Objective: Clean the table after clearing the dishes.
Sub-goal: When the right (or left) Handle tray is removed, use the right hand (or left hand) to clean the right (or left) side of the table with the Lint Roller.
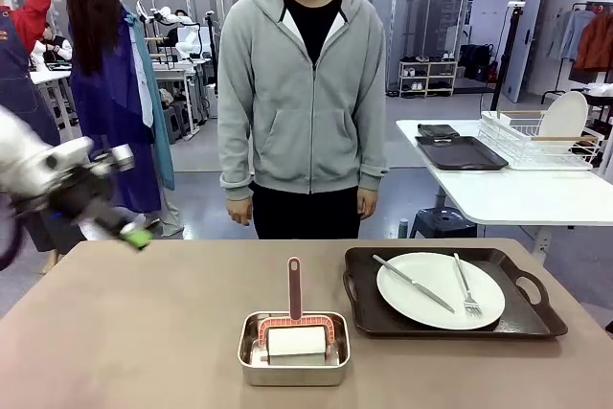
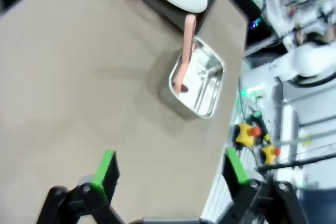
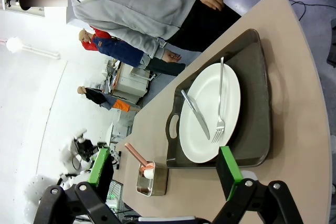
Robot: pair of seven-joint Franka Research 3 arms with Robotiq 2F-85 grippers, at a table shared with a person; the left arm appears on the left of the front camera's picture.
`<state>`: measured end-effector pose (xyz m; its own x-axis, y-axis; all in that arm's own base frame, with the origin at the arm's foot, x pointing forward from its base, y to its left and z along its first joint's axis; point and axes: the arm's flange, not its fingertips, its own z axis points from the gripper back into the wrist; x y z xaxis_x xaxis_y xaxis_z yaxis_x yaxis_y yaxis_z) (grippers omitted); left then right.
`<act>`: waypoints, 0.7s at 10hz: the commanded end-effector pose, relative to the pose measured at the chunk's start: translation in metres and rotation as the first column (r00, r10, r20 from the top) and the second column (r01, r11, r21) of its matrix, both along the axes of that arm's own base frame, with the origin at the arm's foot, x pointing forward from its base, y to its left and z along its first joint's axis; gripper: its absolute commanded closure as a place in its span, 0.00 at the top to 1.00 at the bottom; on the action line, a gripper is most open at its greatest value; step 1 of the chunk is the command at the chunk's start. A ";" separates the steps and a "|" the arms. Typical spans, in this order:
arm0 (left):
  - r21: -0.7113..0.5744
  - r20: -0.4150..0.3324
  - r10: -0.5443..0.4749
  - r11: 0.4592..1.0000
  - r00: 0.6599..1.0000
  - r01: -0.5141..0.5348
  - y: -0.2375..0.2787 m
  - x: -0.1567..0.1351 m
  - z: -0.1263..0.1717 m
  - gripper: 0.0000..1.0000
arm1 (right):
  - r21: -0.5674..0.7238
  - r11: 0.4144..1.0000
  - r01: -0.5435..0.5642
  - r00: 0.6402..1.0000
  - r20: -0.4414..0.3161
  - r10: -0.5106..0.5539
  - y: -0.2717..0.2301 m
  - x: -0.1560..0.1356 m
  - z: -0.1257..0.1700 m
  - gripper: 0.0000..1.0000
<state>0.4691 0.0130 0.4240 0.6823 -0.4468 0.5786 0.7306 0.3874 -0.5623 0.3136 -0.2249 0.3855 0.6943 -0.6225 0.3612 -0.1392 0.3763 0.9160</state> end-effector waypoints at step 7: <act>-0.337 -0.232 0.522 0.749 0.821 -0.571 0.264 -0.160 -0.110 1.00 | 0.001 1.000 0.001 1.000 0.009 -0.001 0.004 -0.002 0.001 1.00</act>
<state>0.3041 0.2667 0.3132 0.8493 0.1969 0.4899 0.3656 0.4500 -0.8148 0.3137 -0.2245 0.3854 0.6949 -0.6218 0.3612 -0.1394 0.3762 0.9160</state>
